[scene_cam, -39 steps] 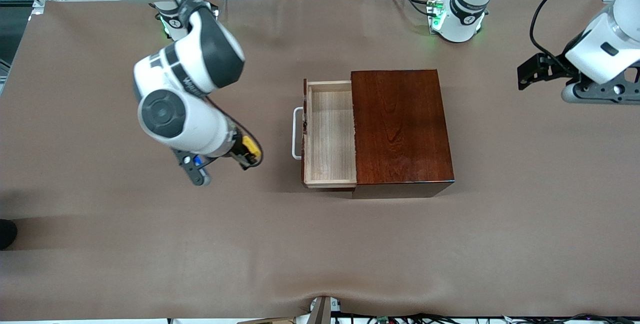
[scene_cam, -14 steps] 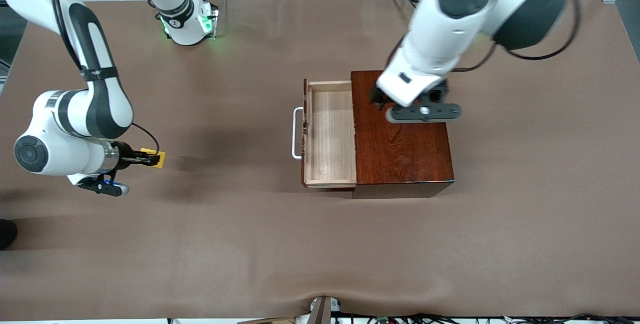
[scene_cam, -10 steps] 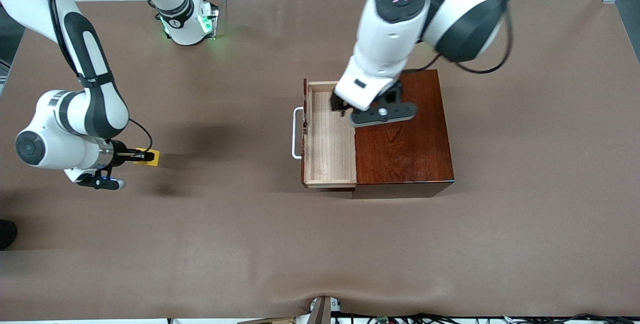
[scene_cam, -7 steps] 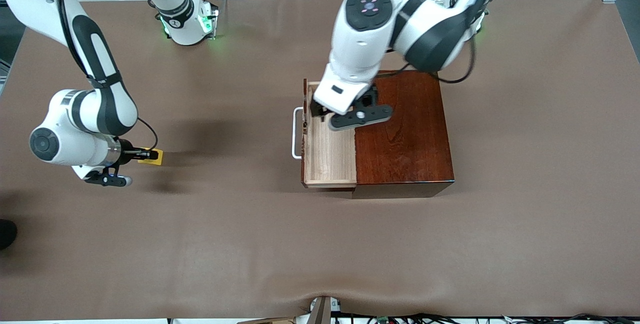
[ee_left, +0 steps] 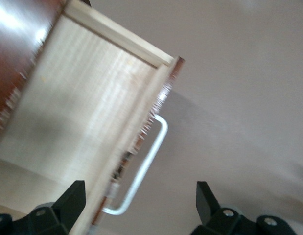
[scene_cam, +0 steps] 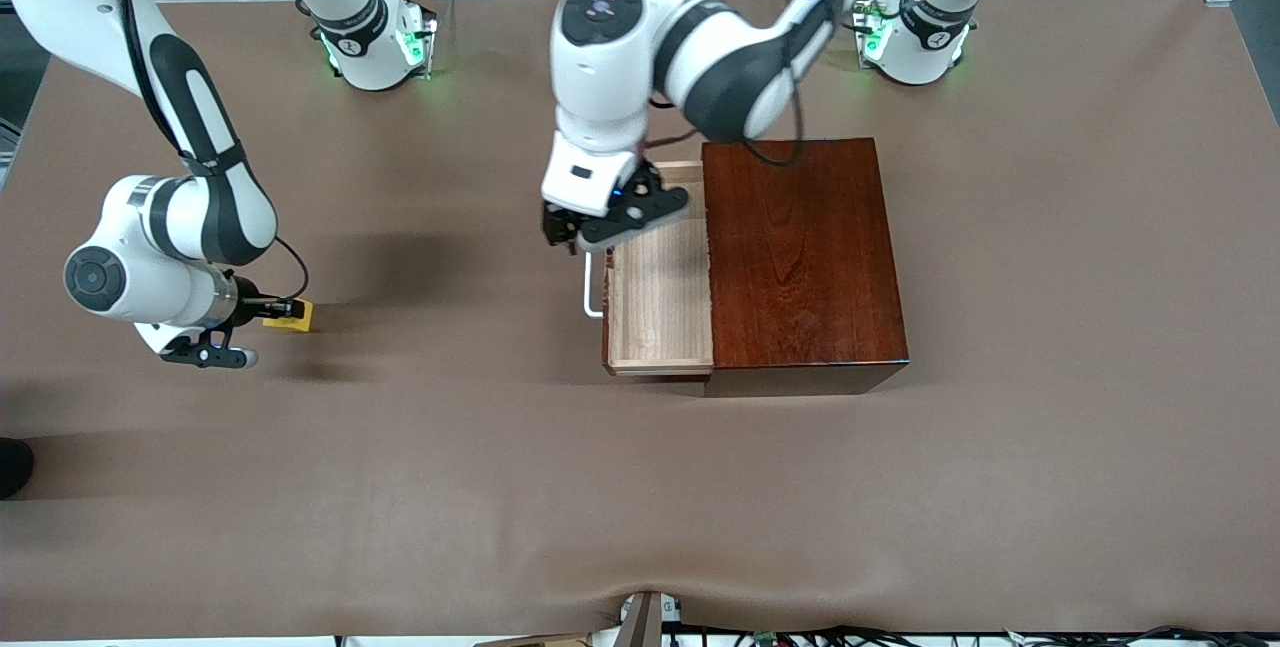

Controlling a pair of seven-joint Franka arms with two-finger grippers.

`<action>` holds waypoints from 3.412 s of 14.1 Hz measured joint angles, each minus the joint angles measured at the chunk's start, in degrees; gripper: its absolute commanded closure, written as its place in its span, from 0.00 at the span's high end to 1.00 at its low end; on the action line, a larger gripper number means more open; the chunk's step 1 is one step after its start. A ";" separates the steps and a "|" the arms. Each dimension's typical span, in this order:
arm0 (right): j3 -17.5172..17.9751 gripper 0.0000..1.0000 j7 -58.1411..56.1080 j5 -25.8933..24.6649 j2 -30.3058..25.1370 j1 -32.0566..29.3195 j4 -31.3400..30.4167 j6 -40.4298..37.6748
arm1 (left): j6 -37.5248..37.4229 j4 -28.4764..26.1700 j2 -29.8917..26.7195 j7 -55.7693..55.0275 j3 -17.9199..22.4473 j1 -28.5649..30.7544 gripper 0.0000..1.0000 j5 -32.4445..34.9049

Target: Open drawer, take yellow block, close drawer

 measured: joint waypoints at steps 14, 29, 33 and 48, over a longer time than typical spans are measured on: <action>-0.04 1.00 1.08 -0.15 -0.48 -0.47 3.01 -6.29 | 14.55 2.11 12.65 -22.99 6.13 -8.98 1.00 0.00; 1.63 1.00 0.10 2.14 -4.85 0.47 41.49 -51.34 | 9.73 2.46 13.61 -23.77 6.50 -8.21 1.00 0.03; 1.67 1.00 0.02 2.11 -5.19 1.55 49.79 -57.28 | 8.03 2.83 13.60 -23.80 6.49 -7.89 1.00 0.03; 1.46 1.00 -0.17 0.96 -28.45 3.63 28.38 -49.83 | -4.18 3.72 13.23 -22.46 6.38 -2.65 1.00 -0.03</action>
